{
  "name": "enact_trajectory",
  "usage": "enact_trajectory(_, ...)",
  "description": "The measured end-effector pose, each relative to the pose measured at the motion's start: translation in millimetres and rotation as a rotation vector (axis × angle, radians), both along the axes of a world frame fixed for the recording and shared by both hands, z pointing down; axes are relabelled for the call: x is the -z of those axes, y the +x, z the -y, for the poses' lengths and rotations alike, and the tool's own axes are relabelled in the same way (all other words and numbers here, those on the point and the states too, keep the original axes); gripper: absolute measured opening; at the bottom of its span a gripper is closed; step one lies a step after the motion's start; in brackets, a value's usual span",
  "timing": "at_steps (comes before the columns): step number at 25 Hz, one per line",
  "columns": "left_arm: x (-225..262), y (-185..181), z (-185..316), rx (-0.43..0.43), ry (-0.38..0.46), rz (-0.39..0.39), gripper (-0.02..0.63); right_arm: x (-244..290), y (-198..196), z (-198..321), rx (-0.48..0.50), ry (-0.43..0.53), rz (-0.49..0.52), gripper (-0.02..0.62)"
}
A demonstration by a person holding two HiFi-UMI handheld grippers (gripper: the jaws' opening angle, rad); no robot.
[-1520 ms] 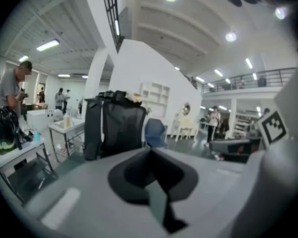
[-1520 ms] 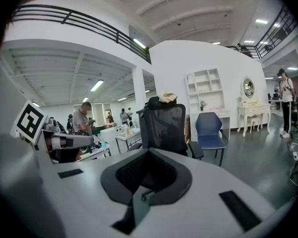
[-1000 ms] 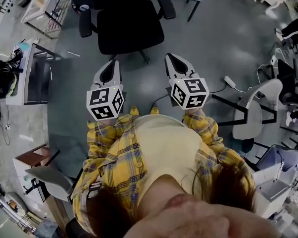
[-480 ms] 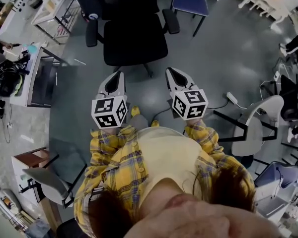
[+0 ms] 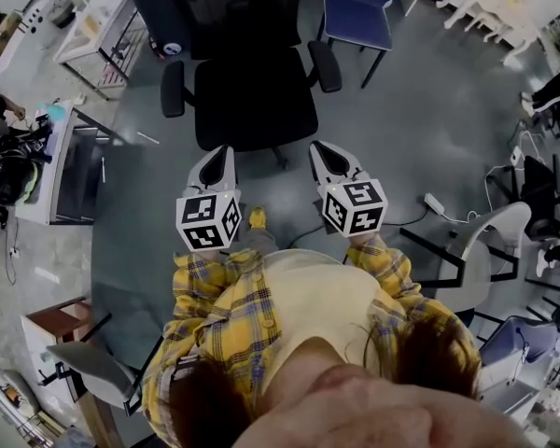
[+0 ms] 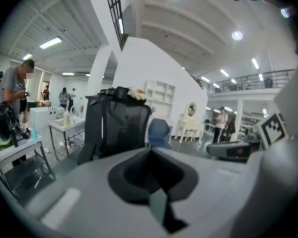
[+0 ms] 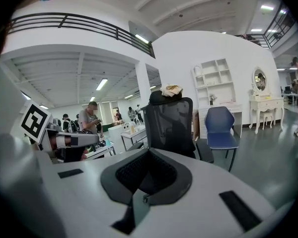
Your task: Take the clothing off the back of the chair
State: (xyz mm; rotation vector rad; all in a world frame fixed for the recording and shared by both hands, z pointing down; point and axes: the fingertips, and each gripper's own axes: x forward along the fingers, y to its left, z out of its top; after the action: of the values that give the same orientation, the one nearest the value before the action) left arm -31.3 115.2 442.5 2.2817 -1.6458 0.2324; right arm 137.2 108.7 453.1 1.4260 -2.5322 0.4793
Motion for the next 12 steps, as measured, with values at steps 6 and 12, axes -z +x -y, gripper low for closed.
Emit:
enact_trajectory(6,3,-21,52,-0.010,-0.003,-0.007,0.005,2,-19,52,-0.011,-0.007,-0.008,0.012)
enact_trajectory(12,1,-43,91,-0.030,-0.010,-0.006,0.005,2,-41,96,-0.017,-0.013,-0.018,0.012)
